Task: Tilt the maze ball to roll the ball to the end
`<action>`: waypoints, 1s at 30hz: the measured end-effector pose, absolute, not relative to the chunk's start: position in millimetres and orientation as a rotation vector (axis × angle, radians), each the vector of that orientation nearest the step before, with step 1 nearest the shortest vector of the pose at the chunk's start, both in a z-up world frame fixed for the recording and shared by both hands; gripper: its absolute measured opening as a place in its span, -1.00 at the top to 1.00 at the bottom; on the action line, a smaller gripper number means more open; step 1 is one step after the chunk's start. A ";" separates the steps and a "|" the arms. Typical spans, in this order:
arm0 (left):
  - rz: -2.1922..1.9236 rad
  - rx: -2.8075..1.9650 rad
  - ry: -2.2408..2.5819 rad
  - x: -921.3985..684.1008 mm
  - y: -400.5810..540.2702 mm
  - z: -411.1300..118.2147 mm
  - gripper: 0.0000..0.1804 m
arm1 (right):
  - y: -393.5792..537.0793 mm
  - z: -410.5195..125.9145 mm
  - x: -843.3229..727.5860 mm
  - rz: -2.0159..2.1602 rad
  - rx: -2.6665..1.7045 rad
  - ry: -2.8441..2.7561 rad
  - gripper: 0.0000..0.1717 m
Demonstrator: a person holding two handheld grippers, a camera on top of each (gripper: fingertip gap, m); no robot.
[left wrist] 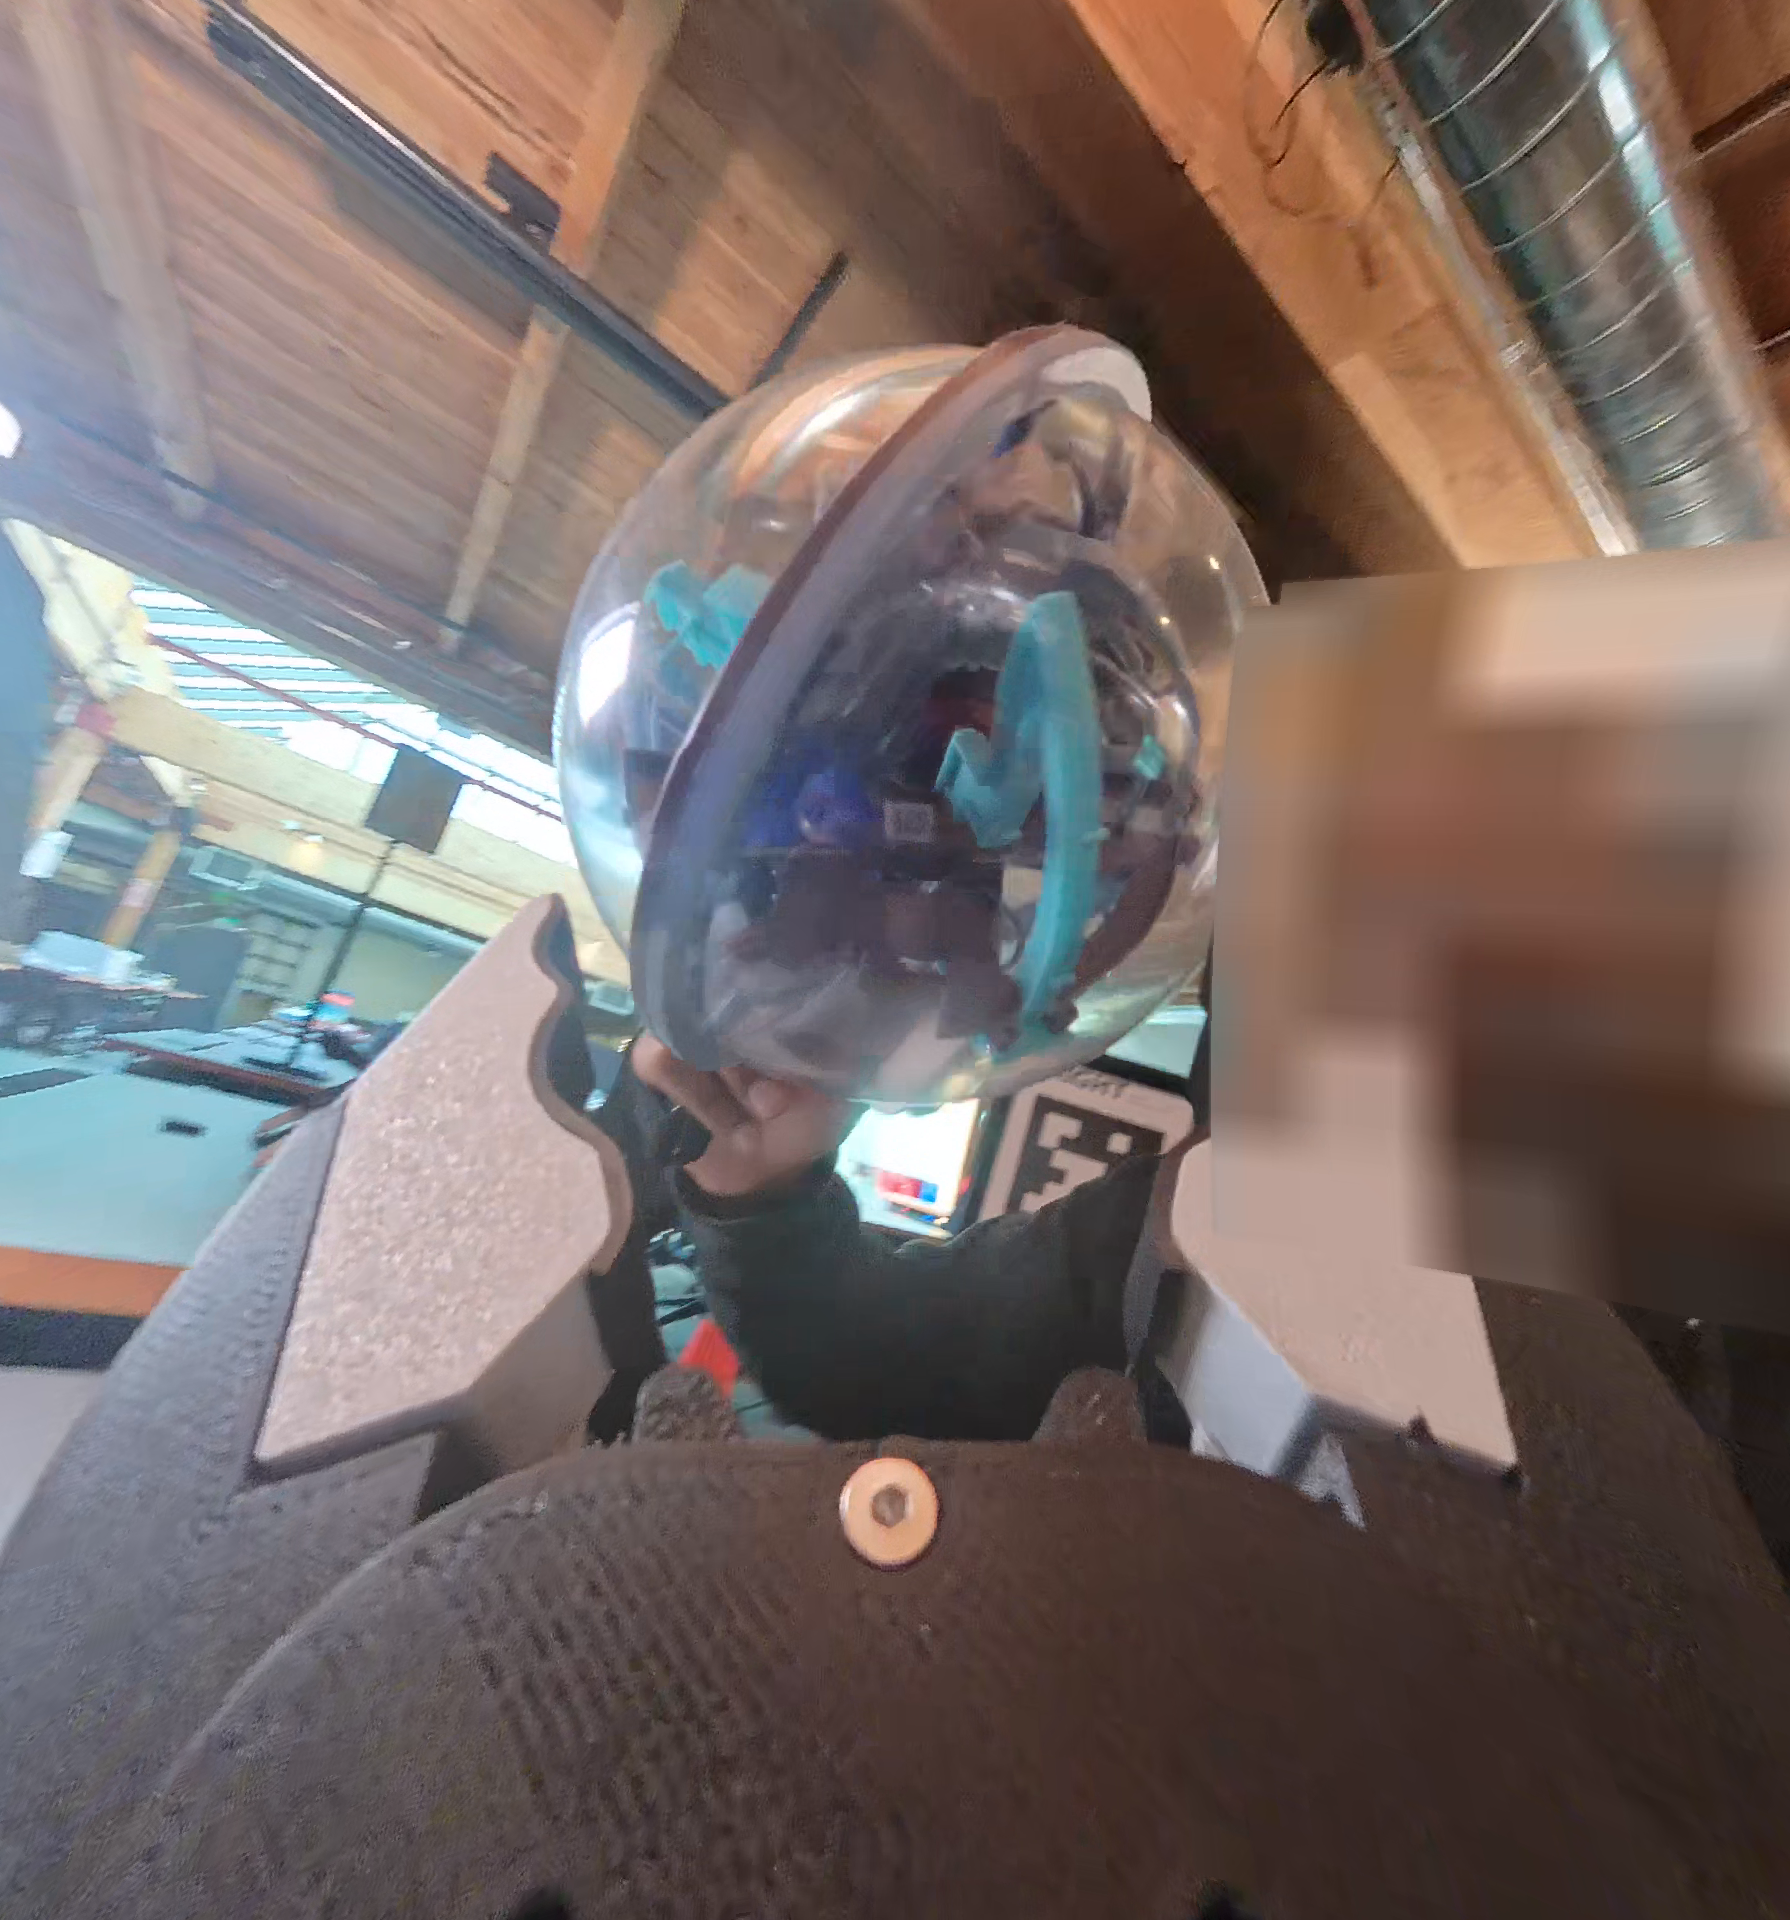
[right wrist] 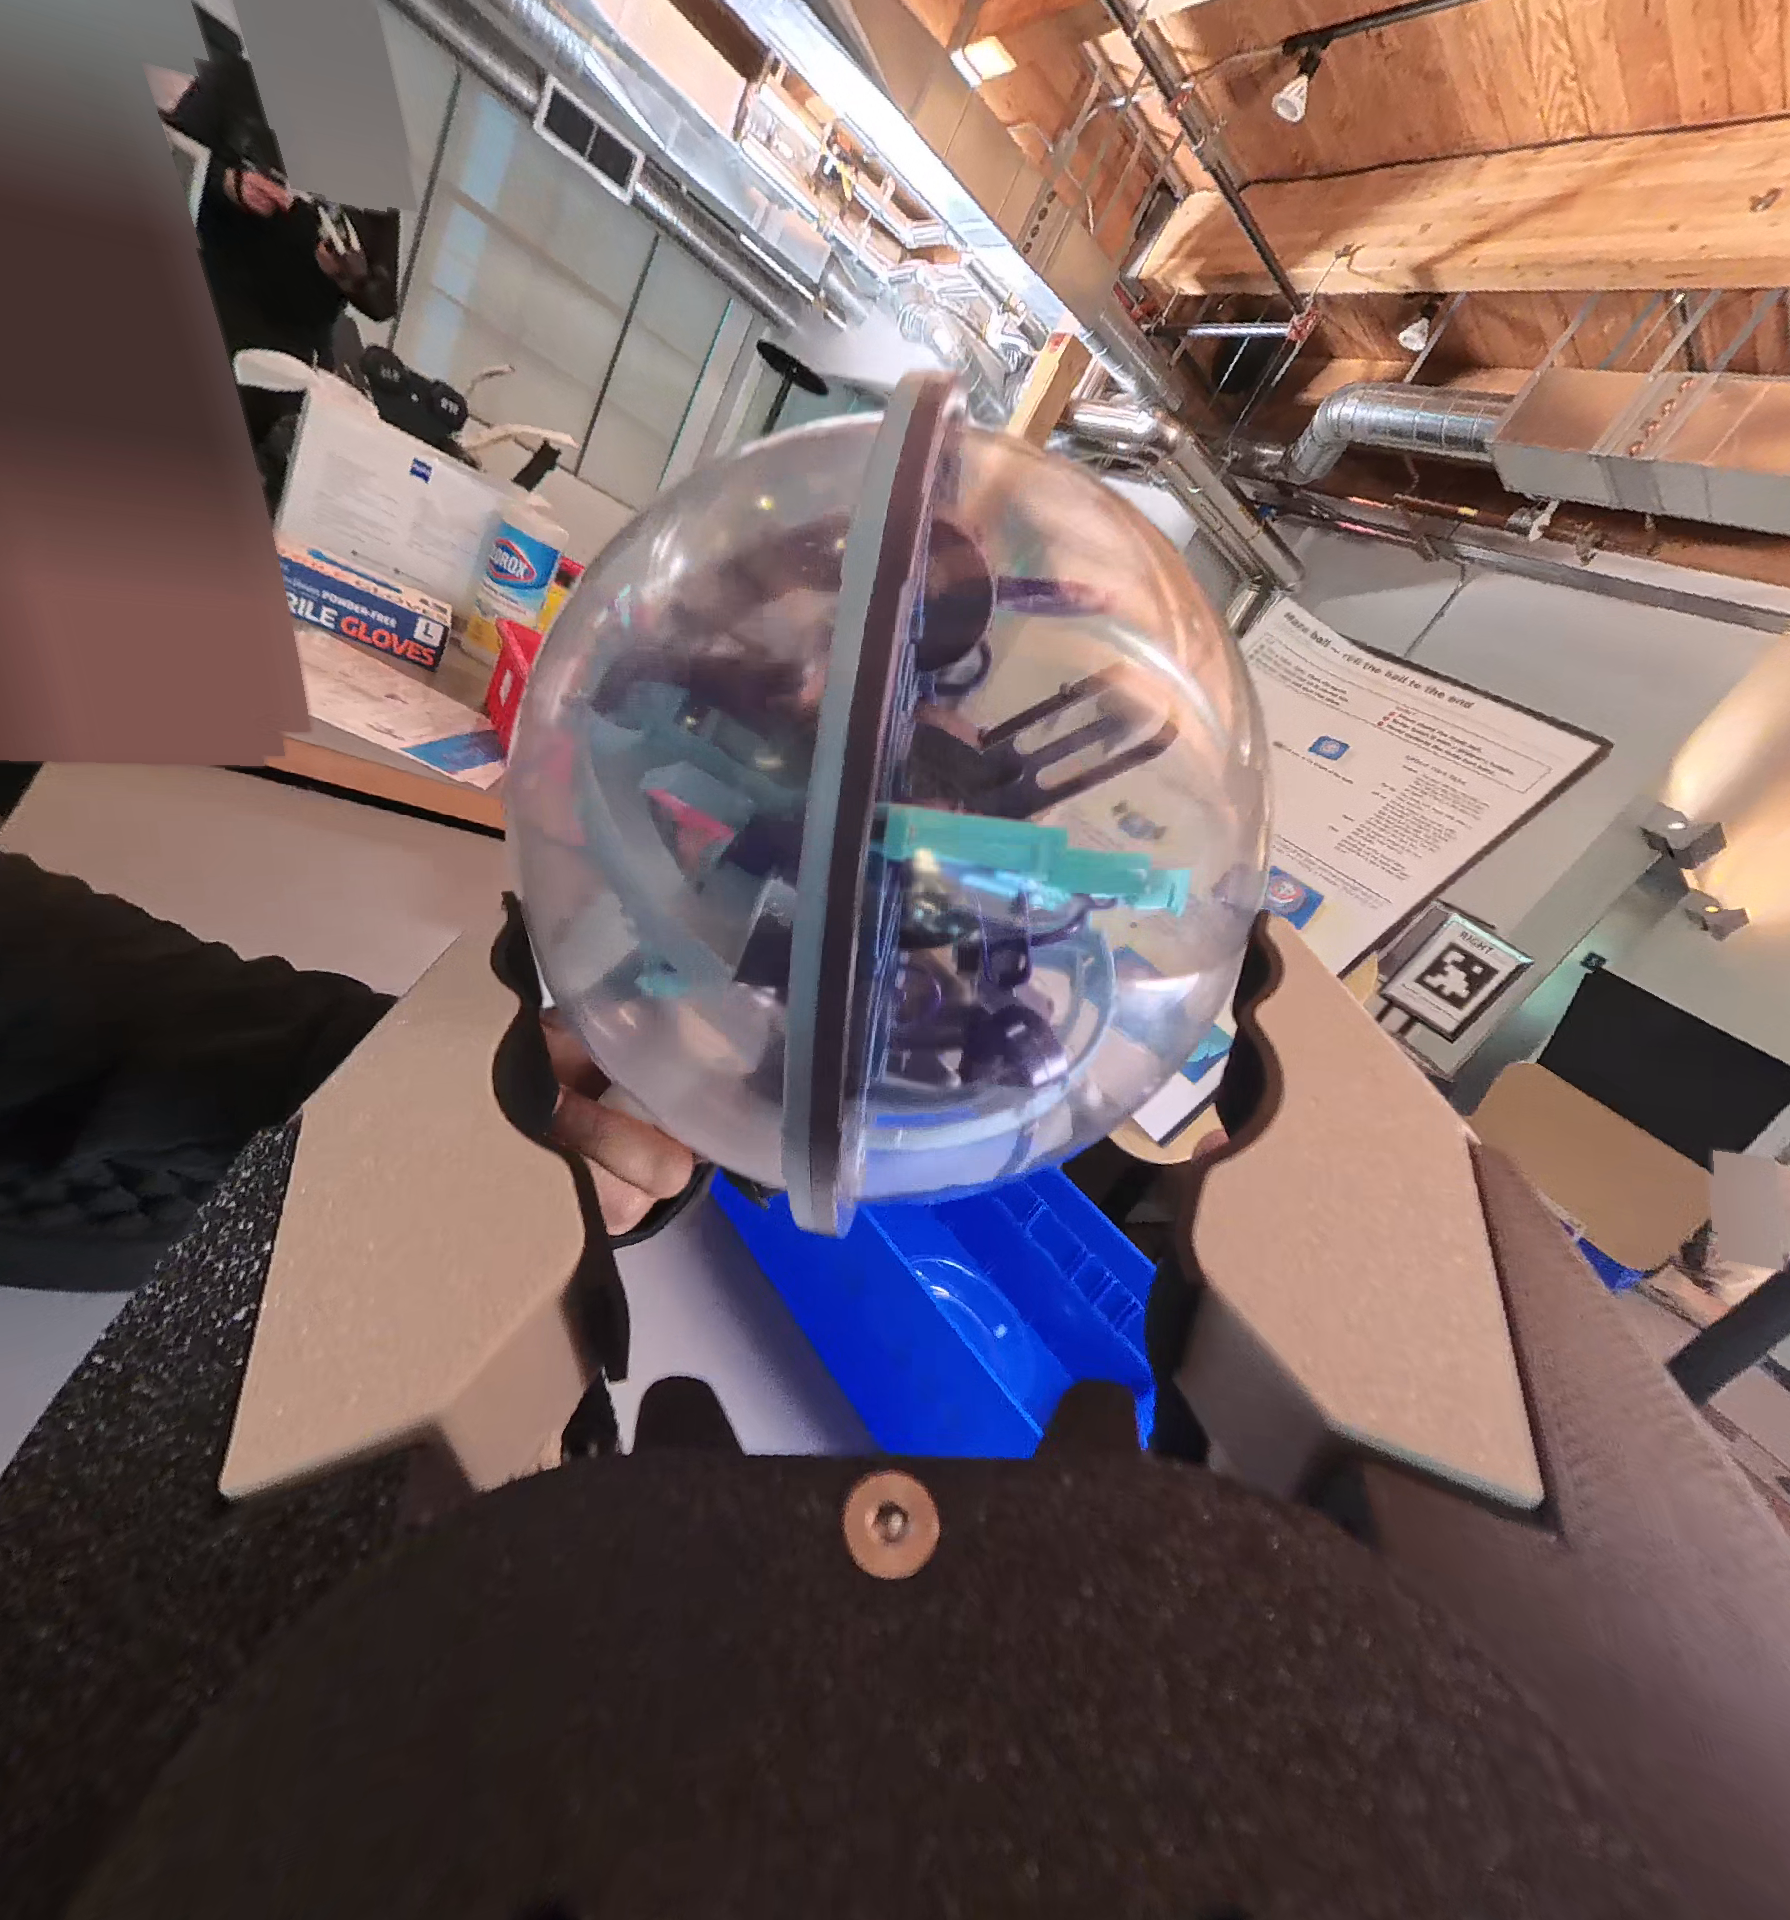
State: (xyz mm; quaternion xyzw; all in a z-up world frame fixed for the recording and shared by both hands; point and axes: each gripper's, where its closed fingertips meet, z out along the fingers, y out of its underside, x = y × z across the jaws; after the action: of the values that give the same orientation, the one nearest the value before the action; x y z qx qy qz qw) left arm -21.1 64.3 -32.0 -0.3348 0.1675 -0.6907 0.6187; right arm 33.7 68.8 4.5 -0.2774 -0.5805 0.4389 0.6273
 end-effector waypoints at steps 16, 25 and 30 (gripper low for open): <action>-1.391 -0.988 0.478 -32.1 29.2 -109.1 -0.06 | 37.8 -55.7 30.1 1.028 -0.599 -1.309 -0.51; -1.419 -1.024 0.536 -30.8 22.2 -128.3 -0.07 | 28.2 -67.2 25.5 1.030 -0.571 -1.310 -0.52; -1.388 -1.051 0.563 -27.6 23.6 -134.1 -0.08 | 29.9 -74.2 28.8 1.020 -0.562 -1.325 -0.52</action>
State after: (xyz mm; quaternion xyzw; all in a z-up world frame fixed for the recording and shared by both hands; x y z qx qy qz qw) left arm -27.6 23.6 -134.1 -0.4553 0.2439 -0.6011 0.6098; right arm 28.8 29.9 -74.2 -0.2459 -0.5800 0.4463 0.6355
